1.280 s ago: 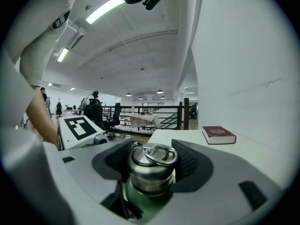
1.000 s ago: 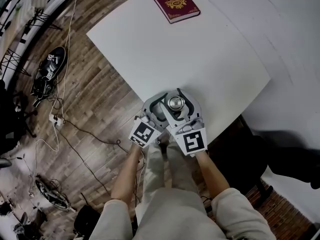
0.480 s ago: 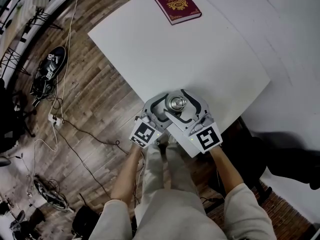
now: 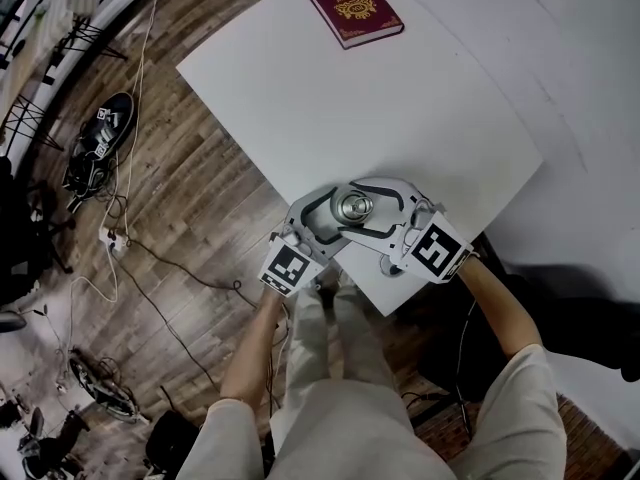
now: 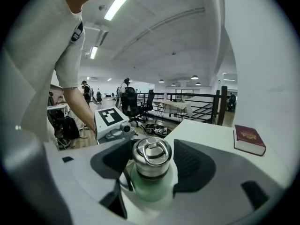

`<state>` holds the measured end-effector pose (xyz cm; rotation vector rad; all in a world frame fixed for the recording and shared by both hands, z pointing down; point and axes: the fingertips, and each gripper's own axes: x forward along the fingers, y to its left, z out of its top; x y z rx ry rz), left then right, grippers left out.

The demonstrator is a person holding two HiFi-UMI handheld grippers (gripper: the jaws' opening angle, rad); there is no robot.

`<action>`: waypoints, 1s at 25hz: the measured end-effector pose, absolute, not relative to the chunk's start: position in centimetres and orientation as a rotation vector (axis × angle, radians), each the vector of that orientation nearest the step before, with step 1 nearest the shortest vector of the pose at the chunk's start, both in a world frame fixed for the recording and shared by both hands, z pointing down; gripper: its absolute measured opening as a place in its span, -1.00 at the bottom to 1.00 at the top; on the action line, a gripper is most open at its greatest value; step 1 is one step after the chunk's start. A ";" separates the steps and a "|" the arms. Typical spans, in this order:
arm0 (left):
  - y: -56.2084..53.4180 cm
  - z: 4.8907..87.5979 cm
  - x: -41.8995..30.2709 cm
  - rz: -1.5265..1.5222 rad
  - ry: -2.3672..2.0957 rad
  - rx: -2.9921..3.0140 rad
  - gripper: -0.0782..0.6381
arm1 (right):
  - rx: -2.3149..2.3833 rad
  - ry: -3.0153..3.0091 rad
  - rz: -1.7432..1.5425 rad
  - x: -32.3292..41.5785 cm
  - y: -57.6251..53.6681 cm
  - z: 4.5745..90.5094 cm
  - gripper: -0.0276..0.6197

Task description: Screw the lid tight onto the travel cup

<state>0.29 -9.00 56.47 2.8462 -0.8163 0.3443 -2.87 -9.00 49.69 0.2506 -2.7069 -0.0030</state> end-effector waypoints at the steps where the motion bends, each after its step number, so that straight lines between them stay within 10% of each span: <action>1: -9.0 56.5 0.3 0.345 -0.816 2.847 0.14 | 0.227 -2.697 -0.009 -2.9 -9.0 49.8 -0.06; 25: -9.0 56.7 0.4 0.354 -0.832 2.849 0.14 | 1.114 -2.622 0.046 -1.7 -10.2 49.8 -0.13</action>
